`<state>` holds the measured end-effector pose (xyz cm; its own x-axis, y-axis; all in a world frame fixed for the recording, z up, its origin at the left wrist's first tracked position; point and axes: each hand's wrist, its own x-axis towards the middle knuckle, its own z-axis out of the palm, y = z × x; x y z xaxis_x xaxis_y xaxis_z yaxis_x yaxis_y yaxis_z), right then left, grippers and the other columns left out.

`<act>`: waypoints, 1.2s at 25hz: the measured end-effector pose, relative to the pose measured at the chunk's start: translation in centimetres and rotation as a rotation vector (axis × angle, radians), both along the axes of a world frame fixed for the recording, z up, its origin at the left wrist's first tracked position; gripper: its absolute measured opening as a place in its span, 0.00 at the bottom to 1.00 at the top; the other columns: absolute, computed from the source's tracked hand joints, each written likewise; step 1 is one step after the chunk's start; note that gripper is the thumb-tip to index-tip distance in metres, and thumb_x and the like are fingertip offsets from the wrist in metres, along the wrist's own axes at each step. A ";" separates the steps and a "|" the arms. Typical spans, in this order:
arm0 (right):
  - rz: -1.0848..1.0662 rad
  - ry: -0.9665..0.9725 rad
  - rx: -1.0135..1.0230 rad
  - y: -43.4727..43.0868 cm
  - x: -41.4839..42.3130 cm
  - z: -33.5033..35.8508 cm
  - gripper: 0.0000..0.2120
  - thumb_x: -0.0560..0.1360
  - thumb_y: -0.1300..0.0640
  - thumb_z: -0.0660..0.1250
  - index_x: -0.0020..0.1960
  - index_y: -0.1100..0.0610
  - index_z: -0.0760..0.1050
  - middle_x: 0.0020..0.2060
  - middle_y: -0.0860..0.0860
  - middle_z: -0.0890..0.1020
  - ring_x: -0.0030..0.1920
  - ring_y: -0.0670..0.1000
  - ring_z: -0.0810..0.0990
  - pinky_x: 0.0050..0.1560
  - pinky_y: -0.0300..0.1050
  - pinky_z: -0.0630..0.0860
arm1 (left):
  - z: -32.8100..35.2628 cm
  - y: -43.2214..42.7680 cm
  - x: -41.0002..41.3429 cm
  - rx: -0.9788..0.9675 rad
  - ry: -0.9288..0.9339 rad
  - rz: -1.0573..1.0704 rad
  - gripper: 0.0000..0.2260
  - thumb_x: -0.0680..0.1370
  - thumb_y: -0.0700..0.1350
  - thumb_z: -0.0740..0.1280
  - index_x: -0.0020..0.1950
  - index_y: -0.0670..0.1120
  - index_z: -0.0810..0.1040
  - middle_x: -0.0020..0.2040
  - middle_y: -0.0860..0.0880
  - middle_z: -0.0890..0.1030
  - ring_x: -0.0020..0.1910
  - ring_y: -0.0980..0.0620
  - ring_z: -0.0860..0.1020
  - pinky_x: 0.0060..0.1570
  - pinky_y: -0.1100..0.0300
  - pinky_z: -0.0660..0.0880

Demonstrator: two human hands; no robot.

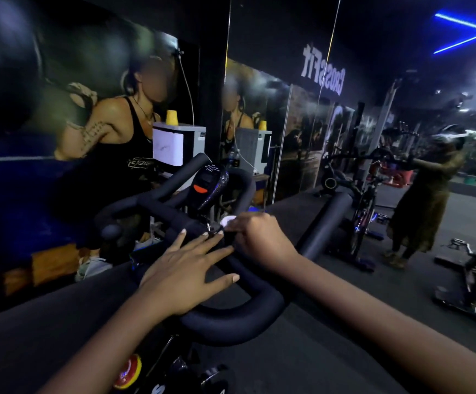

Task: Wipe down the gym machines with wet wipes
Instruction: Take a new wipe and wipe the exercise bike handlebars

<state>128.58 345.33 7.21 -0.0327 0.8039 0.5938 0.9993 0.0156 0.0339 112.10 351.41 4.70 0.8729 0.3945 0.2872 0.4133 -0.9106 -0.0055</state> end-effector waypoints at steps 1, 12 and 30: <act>0.073 -0.010 0.022 -0.7 -0.2 -0.5 0.14 0.63 0.65 0.62 0.44 0.57 0.82 0.38 0.54 0.83 0.40 0.56 0.81 0.38 0.44 0.73 | 0.0 -0.1 0.0 0.007 0.003 0.007 0.57 0.52 0.76 0.19 0.76 0.61 0.52 0.78 0.58 0.47 0.77 0.59 0.46 0.71 0.58 0.34; -0.306 0.469 0.073 4.8 6.3 6.2 0.13 0.76 0.63 0.63 0.60 0.60 0.78 0.54 0.59 0.82 0.52 0.56 0.80 0.51 0.42 0.73 | 0.0 -0.1 0.0 -0.039 0.006 0.012 0.50 0.53 0.79 0.24 0.73 0.69 0.49 0.76 0.64 0.43 0.75 0.63 0.45 0.69 0.63 0.35; -0.065 0.366 0.147 0.6 2.4 7.6 0.15 0.75 0.68 0.60 0.59 0.59 0.78 0.43 0.55 0.84 0.25 0.39 0.74 0.28 0.24 0.67 | -0.1 -0.3 0.1 -0.060 -0.041 0.064 0.51 0.54 0.79 0.24 0.74 0.67 0.50 0.77 0.61 0.47 0.76 0.60 0.47 0.69 0.63 0.37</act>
<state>130.97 345.92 14.78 0.2510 0.7026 0.6658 0.9444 -0.0268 -0.3277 112.18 351.12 4.58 0.8333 0.4668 0.2962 0.4695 -0.8804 0.0667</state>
